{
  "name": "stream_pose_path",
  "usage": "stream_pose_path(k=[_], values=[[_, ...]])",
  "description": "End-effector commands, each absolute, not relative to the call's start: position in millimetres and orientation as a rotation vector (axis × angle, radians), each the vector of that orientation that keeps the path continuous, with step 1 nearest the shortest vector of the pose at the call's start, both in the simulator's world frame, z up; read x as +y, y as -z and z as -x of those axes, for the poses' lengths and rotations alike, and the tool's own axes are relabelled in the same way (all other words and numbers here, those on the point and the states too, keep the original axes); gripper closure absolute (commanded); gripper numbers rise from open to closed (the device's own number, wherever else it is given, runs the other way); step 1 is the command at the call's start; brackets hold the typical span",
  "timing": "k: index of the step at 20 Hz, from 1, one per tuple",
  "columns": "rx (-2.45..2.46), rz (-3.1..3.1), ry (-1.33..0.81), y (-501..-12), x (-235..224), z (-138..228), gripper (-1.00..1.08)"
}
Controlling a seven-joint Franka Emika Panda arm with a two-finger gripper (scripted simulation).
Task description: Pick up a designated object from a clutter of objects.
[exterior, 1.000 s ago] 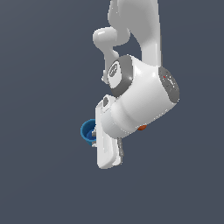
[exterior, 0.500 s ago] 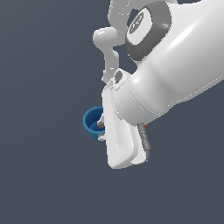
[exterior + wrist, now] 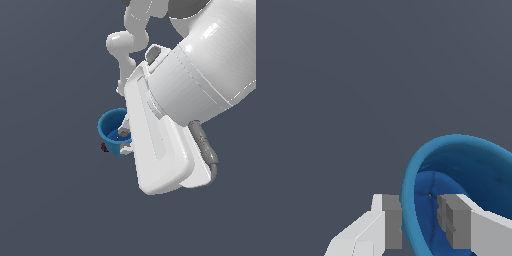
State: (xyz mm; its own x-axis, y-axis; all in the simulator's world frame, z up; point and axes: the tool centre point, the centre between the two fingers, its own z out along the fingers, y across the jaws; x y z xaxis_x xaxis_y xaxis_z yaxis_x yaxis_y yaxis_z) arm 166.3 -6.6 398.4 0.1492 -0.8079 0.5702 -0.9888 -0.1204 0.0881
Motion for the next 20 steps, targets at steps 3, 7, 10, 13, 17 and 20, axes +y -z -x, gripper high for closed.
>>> stream_pose_path(k=[3,7,10,13,17,20], values=[[-1.711,-1.987,-0.542,-419.7,-0.2,-171.4,1.08],[-1.711,-1.988,-0.542,-432.8,4.2,-175.2,1.08],[-1.711,-1.988,-0.542,-439.5,6.2,-177.3,1.08],[-1.710,-1.988,-0.542,-444.0,8.0,-178.8,1.08],[-1.710,-1.988,-0.542,-447.7,9.2,-180.3,1.08],[-1.711,-1.987,-0.543,-449.3,9.6,-180.8,1.08]])
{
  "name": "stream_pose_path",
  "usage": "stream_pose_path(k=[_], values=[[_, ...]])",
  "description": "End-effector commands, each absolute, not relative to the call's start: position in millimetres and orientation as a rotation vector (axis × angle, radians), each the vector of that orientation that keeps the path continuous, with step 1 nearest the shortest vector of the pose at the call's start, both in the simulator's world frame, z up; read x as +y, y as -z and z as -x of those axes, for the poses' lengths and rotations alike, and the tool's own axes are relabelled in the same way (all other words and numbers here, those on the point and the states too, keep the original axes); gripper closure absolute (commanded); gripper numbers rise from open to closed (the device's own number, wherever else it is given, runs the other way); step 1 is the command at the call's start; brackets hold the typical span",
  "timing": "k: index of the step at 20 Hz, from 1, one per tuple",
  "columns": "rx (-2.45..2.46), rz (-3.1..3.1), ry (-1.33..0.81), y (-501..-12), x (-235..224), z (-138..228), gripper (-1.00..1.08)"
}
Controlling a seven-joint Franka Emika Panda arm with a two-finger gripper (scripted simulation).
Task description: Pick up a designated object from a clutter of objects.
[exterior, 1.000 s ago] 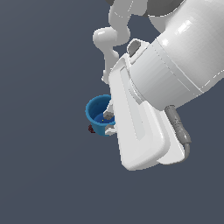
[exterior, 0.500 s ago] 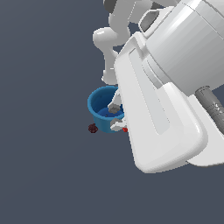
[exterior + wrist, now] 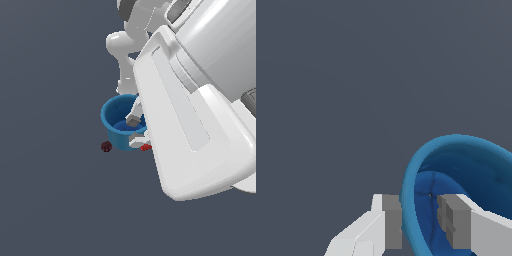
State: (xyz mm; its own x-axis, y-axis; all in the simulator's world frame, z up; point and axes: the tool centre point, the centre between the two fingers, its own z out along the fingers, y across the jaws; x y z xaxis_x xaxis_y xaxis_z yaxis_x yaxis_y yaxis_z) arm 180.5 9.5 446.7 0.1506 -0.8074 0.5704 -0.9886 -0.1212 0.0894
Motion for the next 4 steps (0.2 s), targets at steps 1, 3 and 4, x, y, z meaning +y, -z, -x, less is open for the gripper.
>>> stream_pose_path(k=[1,3,4], values=[[-1.711,-1.987,-0.543,-449.6,9.7,-180.9,1.08],[-1.711,-1.987,-0.543,-449.9,9.8,-181.1,1.08],[-1.711,-1.987,-0.543,-449.9,9.8,-181.1,1.08]])
